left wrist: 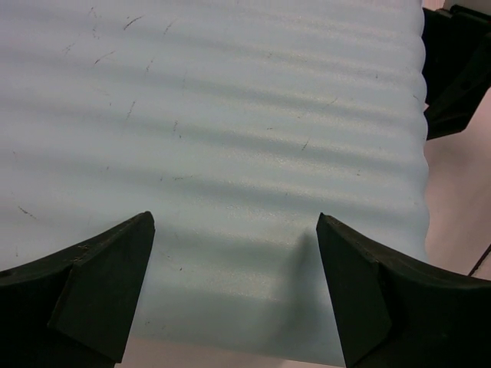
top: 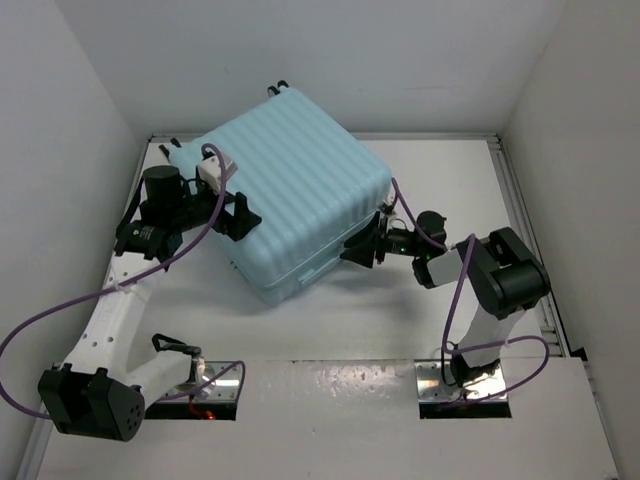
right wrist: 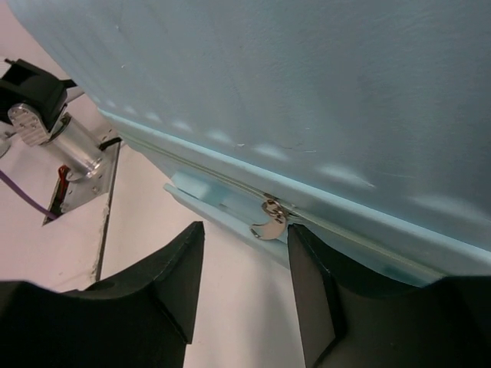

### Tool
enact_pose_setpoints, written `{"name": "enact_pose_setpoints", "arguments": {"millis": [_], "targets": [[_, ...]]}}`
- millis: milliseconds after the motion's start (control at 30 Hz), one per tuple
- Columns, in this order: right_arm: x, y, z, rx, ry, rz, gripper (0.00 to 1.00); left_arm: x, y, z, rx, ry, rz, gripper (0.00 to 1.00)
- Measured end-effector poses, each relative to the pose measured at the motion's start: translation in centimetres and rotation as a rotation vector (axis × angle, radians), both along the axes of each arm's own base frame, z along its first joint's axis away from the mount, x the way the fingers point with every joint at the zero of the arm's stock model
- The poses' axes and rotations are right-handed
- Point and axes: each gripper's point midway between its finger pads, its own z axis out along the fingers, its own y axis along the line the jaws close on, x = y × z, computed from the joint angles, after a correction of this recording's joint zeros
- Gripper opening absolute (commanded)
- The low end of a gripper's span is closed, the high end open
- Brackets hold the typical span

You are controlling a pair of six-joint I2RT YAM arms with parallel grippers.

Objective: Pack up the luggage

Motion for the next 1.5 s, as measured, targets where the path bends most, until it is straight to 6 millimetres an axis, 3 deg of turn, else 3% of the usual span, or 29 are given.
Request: {"name": "enact_pose_setpoints", "arguments": {"millis": [233,467,733,933,1100,1267,1500], "targets": [[-1.4,1.7,-0.9,-0.007,0.031,0.057,0.43,0.5,-0.1,0.1,-0.011,-0.003,0.005,0.92],[-1.0,2.7,-1.3,-0.005,0.050,0.074,0.42,0.6,-0.1,0.1,-0.017,-0.001,0.008,0.92],[-0.1,2.6,-1.1,0.010,0.096,0.007,0.51,0.7,0.0,0.2,-0.020,0.000,0.023,0.92],[0.9,1.2,-0.7,0.011,0.128,-0.179,0.58,0.8,0.1,0.1,-0.021,0.001,0.033,0.92],[2.4,0.0,-0.8,0.007,0.165,-0.335,0.58,1.1,0.2,0.0,-0.020,-0.008,0.041,0.92],[2.9,0.1,-0.9,0.008,0.176,-0.373,0.49,1.2,0.3,0.0,-0.021,-0.014,0.047,0.92],[3.1,0.7,-1.0,-0.007,0.111,-0.372,0.49,1.4,0.5,-0.1,-0.016,-0.024,0.060,0.92]]}}
